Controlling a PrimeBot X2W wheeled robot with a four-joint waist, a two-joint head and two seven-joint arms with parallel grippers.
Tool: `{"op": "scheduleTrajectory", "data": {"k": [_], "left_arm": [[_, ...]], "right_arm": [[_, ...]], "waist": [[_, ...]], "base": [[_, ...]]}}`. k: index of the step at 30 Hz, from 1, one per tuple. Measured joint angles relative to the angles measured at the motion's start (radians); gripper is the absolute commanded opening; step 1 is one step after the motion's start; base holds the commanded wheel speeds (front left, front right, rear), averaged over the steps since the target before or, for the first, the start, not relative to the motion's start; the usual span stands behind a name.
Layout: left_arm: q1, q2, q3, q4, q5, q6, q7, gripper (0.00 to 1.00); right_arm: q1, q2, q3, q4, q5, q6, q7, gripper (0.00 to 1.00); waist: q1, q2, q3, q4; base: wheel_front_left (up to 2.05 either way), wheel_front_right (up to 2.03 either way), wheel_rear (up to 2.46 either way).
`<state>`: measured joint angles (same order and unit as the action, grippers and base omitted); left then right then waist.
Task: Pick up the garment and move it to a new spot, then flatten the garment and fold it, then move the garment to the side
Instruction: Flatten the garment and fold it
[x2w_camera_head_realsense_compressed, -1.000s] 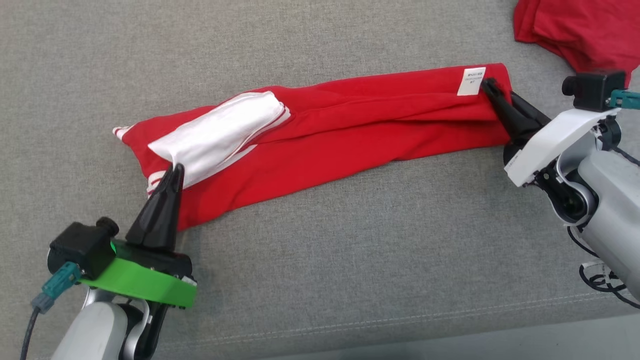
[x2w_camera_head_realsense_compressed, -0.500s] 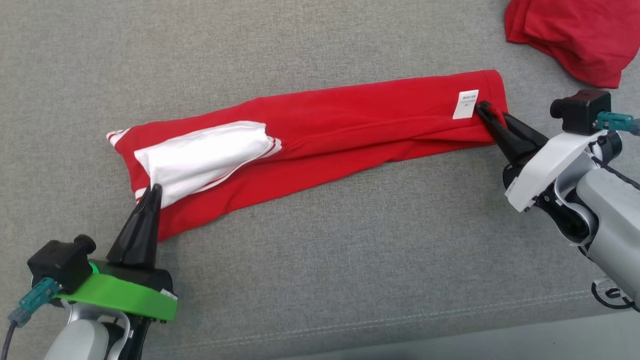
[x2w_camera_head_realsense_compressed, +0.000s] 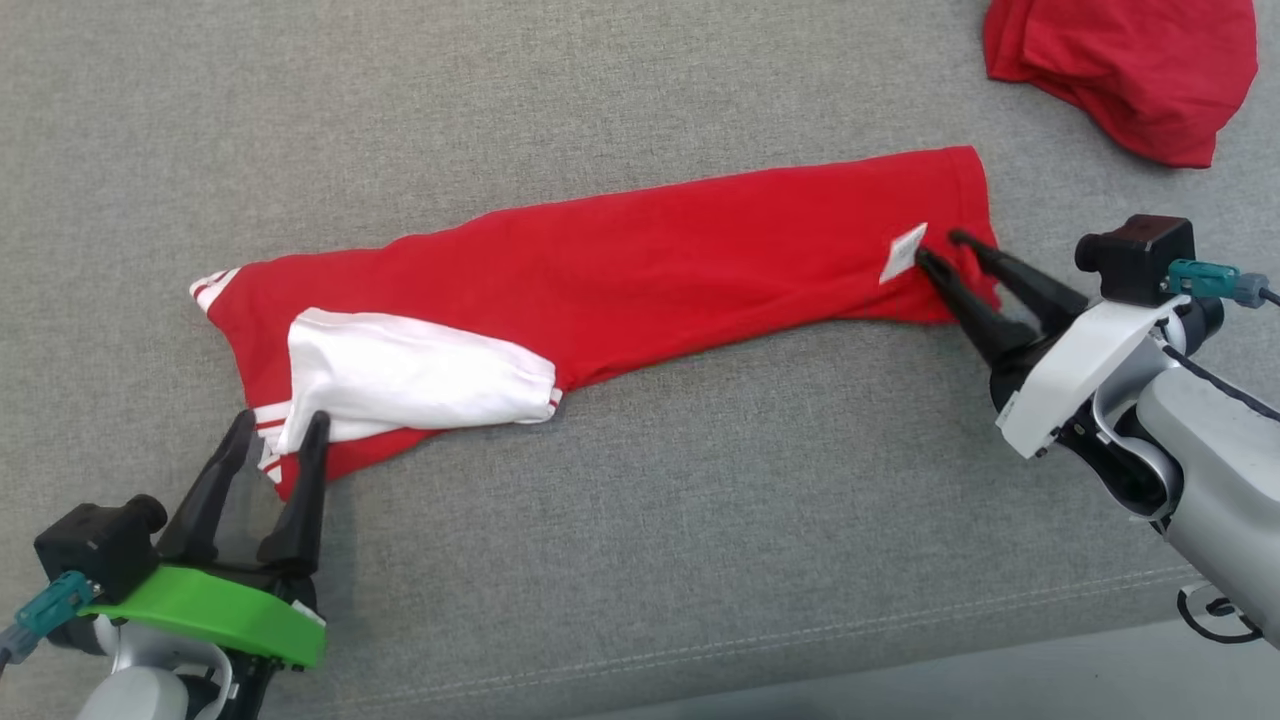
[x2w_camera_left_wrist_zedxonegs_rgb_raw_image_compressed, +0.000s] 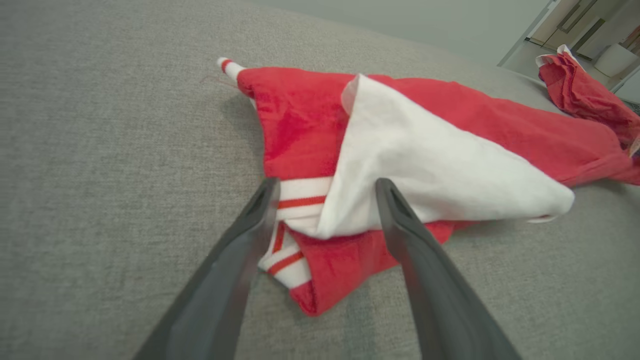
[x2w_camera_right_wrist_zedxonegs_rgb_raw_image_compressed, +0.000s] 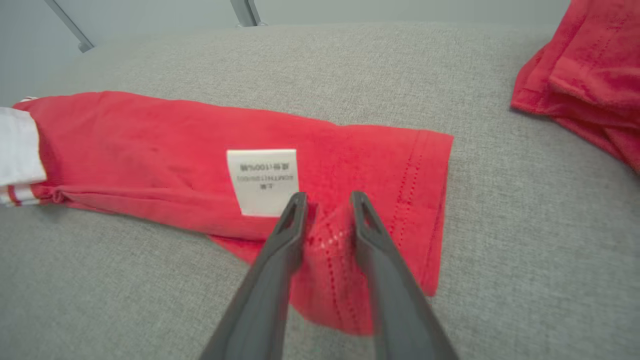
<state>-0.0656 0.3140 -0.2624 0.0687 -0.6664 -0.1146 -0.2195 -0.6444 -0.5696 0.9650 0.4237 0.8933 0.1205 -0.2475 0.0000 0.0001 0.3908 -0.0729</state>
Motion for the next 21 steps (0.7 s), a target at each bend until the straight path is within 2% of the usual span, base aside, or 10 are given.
{"op": "scheduleTrajectory", "data": {"k": [7, 13, 16, 21], "left_arm": [[0.016, 0.023, 0.038, 0.019, -0.008, 0.006, 0.016, 1.00], [0.021, 0.032, 0.066, 0.010, -0.013, 0.021, 0.017, 1.00], [0.025, 0.040, 0.084, -0.004, -0.016, 0.028, 0.015, 1.00], [0.027, 0.047, 0.114, -0.038, -0.015, 0.037, -0.002, 1.00]], "right_arm": [[0.033, -0.027, -0.012, -0.064, -0.077, 0.001, -0.003, 1.00], [0.128, -0.053, -0.011, -0.069, -0.075, 0.001, -0.003, 1.00], [0.156, -0.063, -0.053, -0.090, -0.064, 0.000, -0.003, 1.00], [0.191, -0.047, -0.197, -0.132, 0.036, -0.017, -0.003, 1.00]], "waist": [[0.0000, 0.0000, 0.001, -0.009], [0.0000, 0.0000, -0.001, -0.016], [0.0000, -0.0001, -0.003, -0.020], [0.0000, 0.0000, -0.011, -0.029]], "base": [[0.00, 0.00, 0.00], [0.00, 0.00, 0.00], [0.00, 0.00, 0.00], [0.00, 0.00, 0.00]]}}
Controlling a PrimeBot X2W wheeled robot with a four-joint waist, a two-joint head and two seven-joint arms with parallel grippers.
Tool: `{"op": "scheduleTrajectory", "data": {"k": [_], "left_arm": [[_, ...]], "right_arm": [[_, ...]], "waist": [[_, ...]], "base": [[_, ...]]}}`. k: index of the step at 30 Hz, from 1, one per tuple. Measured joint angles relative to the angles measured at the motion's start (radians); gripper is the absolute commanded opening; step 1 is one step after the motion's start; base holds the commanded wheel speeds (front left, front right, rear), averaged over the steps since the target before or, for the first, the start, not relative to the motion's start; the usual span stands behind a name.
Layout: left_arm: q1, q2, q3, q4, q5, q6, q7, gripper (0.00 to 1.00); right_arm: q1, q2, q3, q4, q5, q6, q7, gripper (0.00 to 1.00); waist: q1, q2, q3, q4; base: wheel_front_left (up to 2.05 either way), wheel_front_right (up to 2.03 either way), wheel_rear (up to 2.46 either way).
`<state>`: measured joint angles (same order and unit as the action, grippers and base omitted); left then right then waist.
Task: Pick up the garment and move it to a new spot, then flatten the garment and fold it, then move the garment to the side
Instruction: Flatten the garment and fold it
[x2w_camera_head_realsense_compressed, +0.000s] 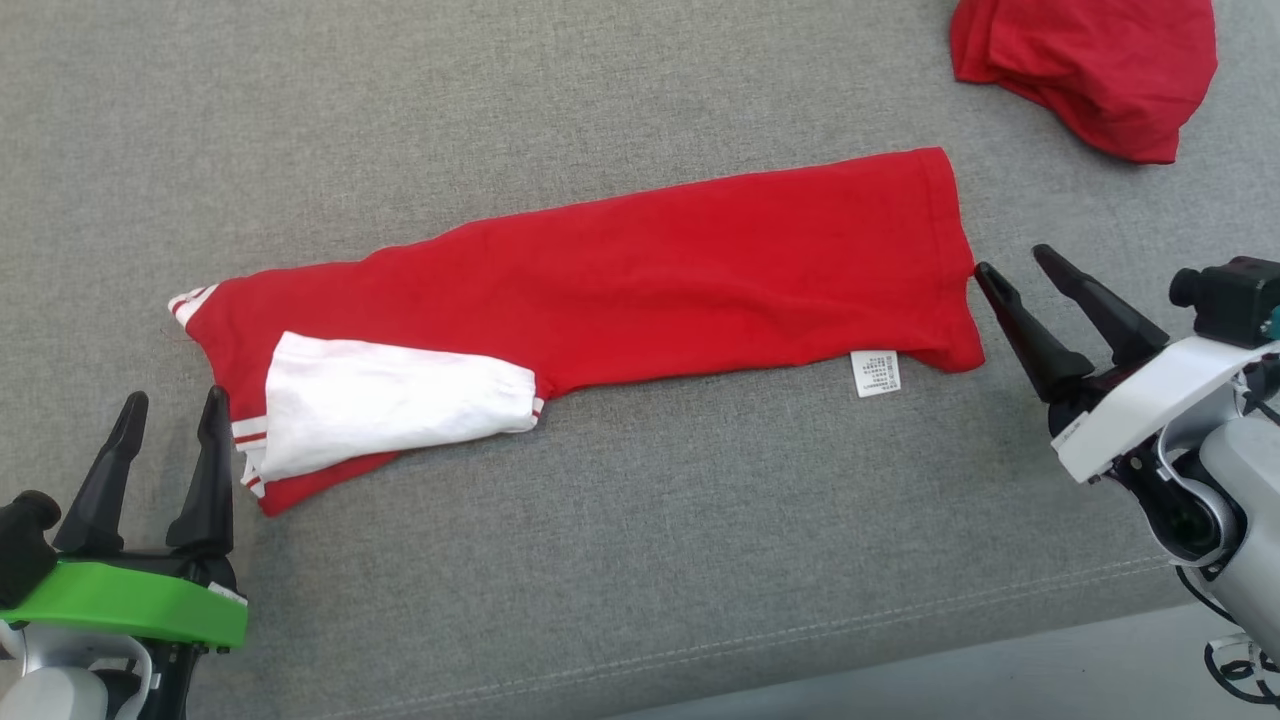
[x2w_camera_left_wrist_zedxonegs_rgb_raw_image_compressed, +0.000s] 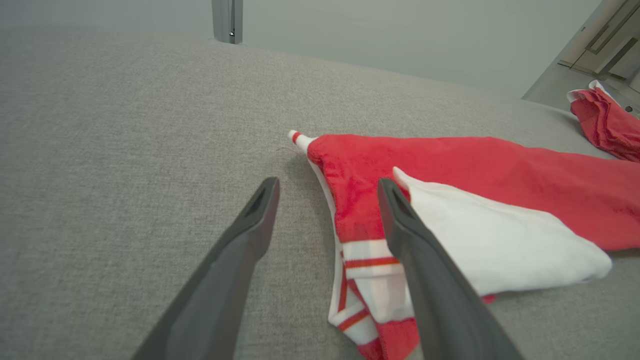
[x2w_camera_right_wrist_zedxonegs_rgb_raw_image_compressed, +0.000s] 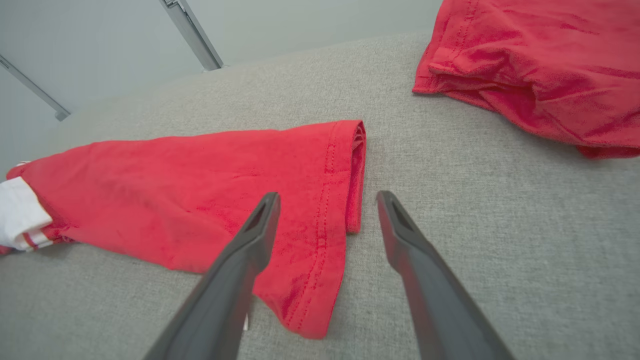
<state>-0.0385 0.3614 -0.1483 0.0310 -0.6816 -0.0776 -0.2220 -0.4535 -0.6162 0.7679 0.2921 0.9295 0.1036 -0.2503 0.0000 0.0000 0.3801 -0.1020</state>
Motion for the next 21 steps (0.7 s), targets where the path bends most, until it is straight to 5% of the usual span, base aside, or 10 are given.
{"op": "scheduleTrajectory", "data": {"k": [8, 21], "left_arm": [[-0.002, -0.017, -0.035, -0.073, 0.036, 0.000, -0.009, 1.00], [-0.019, -0.073, -0.123, -0.135, 0.121, 0.008, -0.018, 1.00]], "right_arm": [[0.100, 0.036, -0.142, 0.007, 0.168, 0.001, 0.000, 1.00], [0.136, 0.064, -0.165, 0.069, 0.280, 0.011, 0.000, 1.00]], "waist": [[0.0000, 0.0000, -0.028, -0.003], [0.0000, 0.0000, -0.047, 0.059]], "base": [[0.00, 0.00, 0.00], [0.00, 0.00, 0.00]]}}
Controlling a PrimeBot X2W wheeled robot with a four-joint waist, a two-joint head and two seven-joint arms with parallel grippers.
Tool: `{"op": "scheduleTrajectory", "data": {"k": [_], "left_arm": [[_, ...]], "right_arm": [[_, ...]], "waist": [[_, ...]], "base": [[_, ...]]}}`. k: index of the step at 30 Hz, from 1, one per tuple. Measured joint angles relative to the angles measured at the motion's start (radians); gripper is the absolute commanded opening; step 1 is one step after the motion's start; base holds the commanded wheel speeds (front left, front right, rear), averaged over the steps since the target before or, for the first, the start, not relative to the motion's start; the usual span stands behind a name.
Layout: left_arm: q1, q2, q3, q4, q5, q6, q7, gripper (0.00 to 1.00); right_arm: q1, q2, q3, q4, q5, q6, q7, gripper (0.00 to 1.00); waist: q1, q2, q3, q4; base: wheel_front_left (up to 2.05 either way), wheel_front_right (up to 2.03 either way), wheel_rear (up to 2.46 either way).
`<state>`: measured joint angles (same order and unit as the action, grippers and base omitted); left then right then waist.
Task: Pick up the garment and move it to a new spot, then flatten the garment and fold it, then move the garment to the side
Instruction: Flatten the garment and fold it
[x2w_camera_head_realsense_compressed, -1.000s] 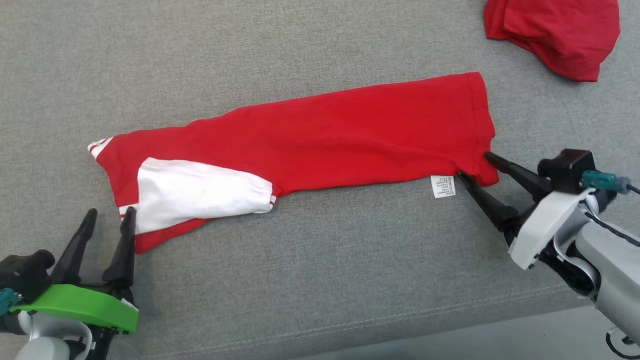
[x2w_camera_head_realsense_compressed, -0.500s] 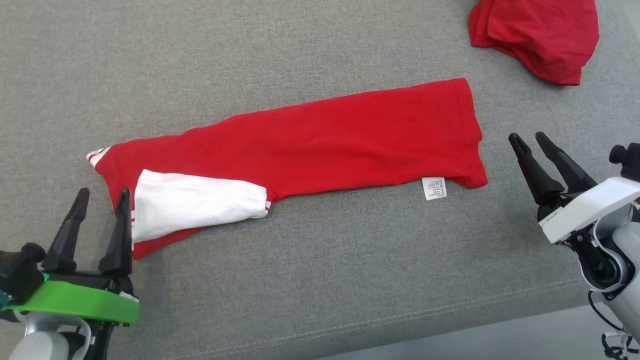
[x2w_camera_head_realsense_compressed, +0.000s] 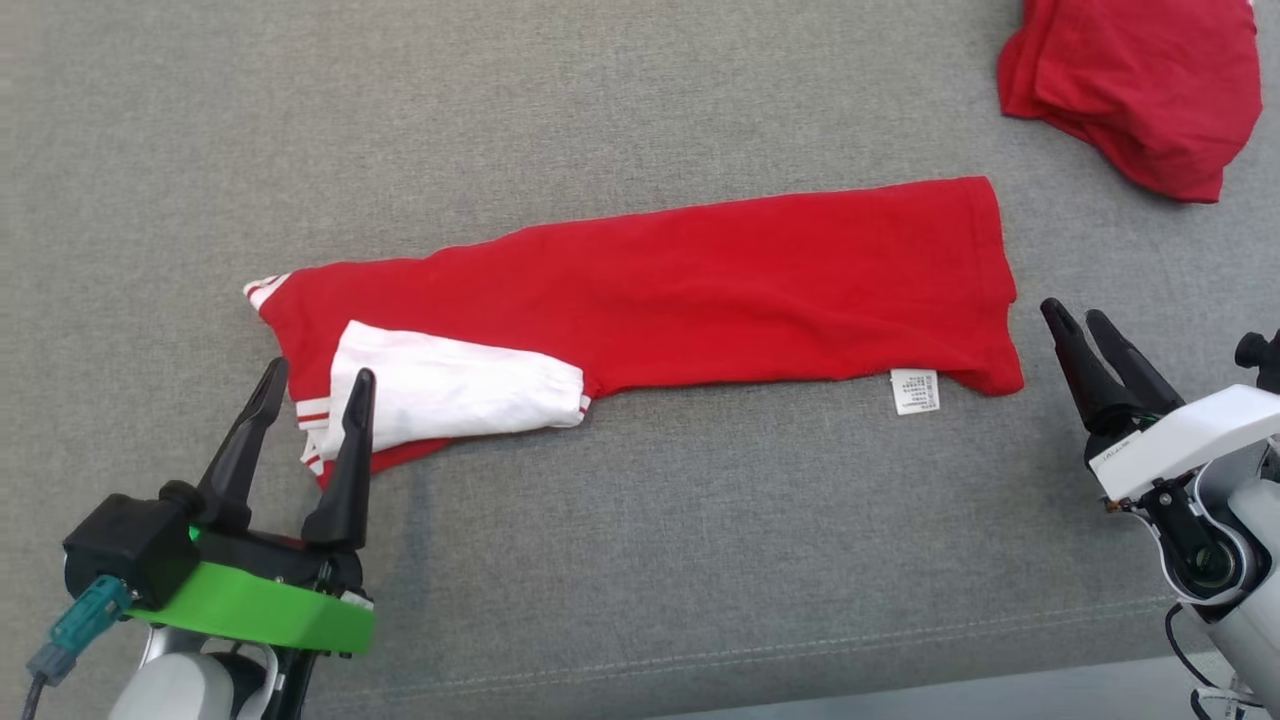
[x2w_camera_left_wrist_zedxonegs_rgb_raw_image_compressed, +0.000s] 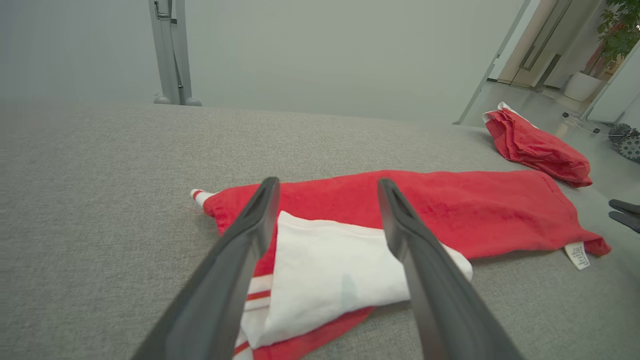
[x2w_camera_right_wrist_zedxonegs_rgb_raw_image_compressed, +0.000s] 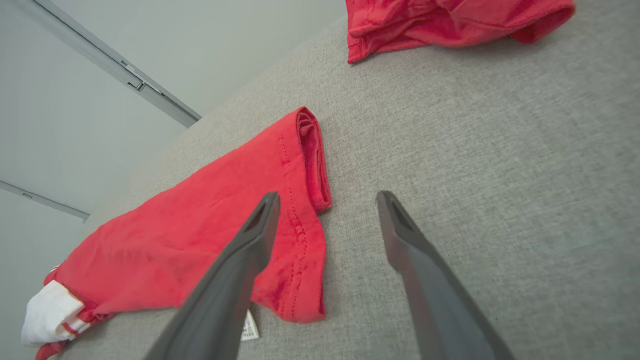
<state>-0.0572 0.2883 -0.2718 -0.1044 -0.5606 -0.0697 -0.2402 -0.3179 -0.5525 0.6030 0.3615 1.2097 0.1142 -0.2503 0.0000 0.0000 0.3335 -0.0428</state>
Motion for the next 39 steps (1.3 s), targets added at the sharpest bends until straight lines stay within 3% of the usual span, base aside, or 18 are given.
{"op": "scheduleTrajectory", "data": {"k": [20, 21, 22, 24, 25, 31, 39], "left_arm": [[-0.026, -0.051, -0.065, -0.065, 0.084, 0.023, -0.007, 1.00], [-0.026, -0.051, -0.064, -0.065, 0.084, 0.026, -0.007, 1.00], [-0.026, -0.051, -0.064, -0.065, 0.084, 0.027, -0.007, 1.00], [-0.025, -0.051, -0.061, -0.065, 0.085, 0.030, -0.007, 1.00], [-0.024, -0.051, -0.056, -0.066, 0.085, 0.035, -0.007, 1.00], [-0.014, -0.049, -0.029, -0.075, 0.090, 0.045, -0.008, 1.00], [-0.003, -0.048, -0.027, -0.092, 0.090, 0.045, -0.008, 1.00]], "right_arm": [[-0.054, 0.021, -0.004, 0.107, 0.096, 0.009, 0.087, 1.00], [-0.063, 0.022, 0.000, 0.111, 0.096, 0.009, 0.095, 0.82], [-0.072, 0.022, 0.003, 0.114, 0.095, 0.009, 0.096, 0.48], [-0.091, 0.025, 0.012, 0.119, 0.091, 0.009, 0.098, 0.09], [-0.100, 0.027, 0.017, 0.119, 0.086, 0.009, 0.104, 0.00], [-0.149, 0.028, 0.031, 0.114, 0.063, 0.009, 0.109, 0.00], [-0.211, -0.050, 0.017, 0.110, 0.047, 0.009, 0.126, 0.00]], "waist": [[0.0000, 0.0000, 0.001, 0.154], [0.0000, 0.0000, 0.001, 0.161], [0.0000, 0.0000, 0.001, 0.167], [0.0000, 0.0000, 0.001, 0.177], [0.0000, 0.0000, 0.000, 0.181], [0.0000, 0.0000, -0.001, 0.177], [0.0000, 0.0000, -0.001, 0.140]], "base": [[0.00, 0.00, 0.00], [0.00, 0.00, 0.00], [0.00, 0.00, 0.00], [0.00, 0.00, 0.00], [0.00, 0.00, 0.00], [0.00, 0.00, 0.00], [0.00, 0.00, 0.00]]}}
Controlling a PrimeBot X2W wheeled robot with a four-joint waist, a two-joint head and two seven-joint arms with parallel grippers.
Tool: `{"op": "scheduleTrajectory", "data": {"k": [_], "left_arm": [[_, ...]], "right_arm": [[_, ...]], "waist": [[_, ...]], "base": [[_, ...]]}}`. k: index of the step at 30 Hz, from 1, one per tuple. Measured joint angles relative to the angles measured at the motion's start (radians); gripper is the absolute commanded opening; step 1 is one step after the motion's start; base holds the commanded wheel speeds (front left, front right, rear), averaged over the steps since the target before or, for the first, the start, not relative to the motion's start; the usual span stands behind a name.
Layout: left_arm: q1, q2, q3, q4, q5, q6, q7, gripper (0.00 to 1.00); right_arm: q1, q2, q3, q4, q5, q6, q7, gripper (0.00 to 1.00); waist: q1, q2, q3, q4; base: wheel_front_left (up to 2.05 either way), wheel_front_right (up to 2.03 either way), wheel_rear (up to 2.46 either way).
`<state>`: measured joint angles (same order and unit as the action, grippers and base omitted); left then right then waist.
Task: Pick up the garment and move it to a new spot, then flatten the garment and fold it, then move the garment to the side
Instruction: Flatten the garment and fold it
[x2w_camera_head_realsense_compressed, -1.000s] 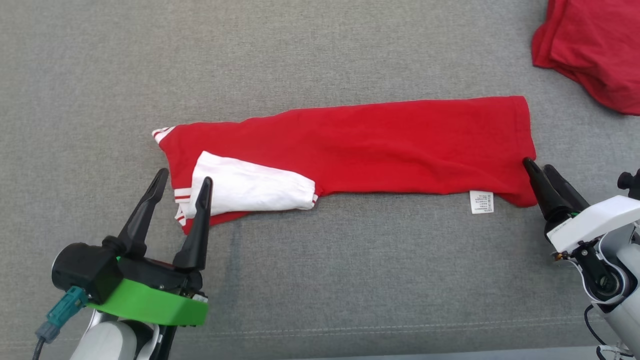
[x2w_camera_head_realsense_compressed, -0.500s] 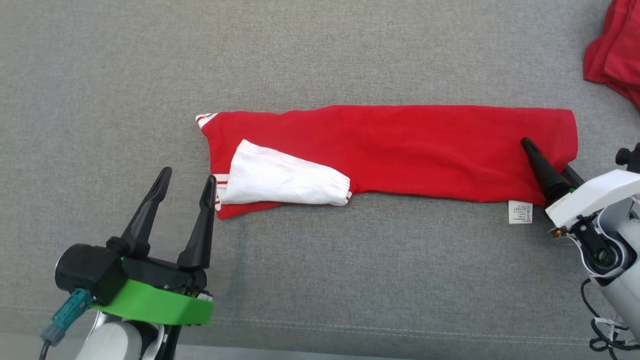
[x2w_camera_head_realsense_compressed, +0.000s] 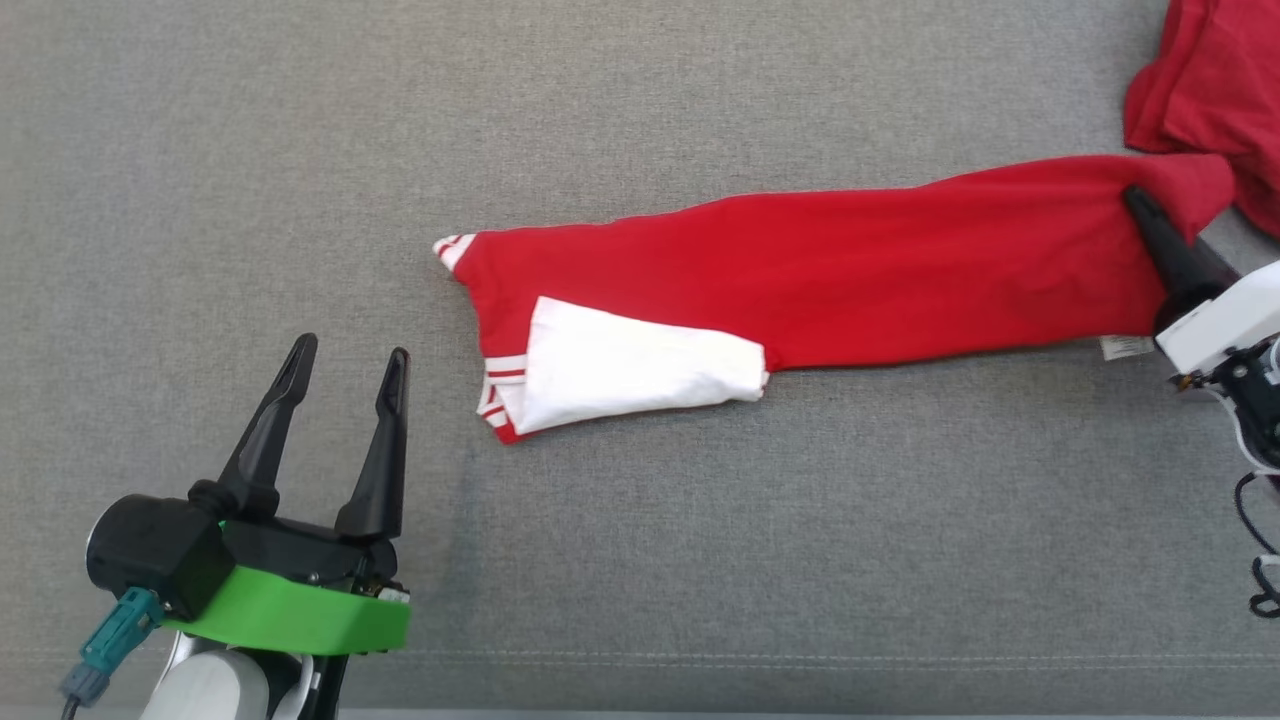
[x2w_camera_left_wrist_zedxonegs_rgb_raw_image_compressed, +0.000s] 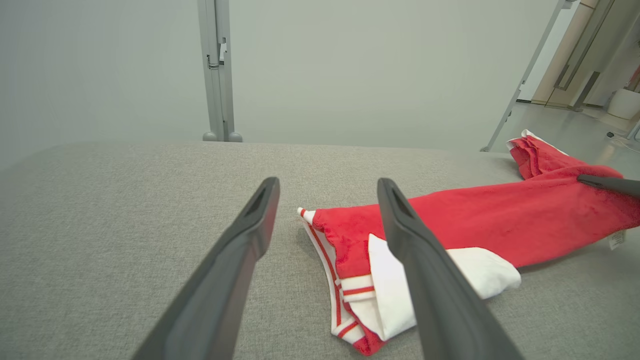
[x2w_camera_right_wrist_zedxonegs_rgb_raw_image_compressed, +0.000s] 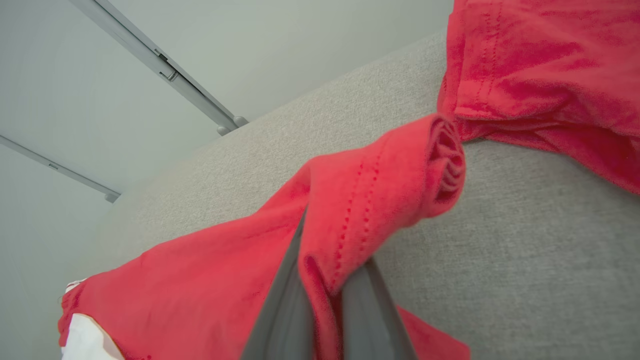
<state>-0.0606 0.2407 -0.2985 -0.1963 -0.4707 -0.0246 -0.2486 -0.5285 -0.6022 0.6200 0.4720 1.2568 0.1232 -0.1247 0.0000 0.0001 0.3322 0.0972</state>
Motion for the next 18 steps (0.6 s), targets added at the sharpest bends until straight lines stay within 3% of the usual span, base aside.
{"op": "scheduleTrajectory", "data": {"k": [10, 18], "left_arm": [[0.001, 0.001, -0.026, -0.013, 0.002, 0.000, 0.000, 1.00], [-0.005, -0.003, -0.044, -0.012, 0.010, -0.003, 0.000, 1.00]], "right_arm": [[-0.081, -0.131, -0.031, 0.023, -0.028, 0.000, 0.050, 0.00], [-0.133, -0.115, 0.017, -0.012, -0.090, 0.000, 0.083, 0.00]], "waist": [[0.0000, 0.0000, 0.010, -0.060], [0.0001, 0.0000, 0.004, -0.053]], "base": [[0.00, 0.00, 0.00], [0.00, 0.00, 0.00]]}}
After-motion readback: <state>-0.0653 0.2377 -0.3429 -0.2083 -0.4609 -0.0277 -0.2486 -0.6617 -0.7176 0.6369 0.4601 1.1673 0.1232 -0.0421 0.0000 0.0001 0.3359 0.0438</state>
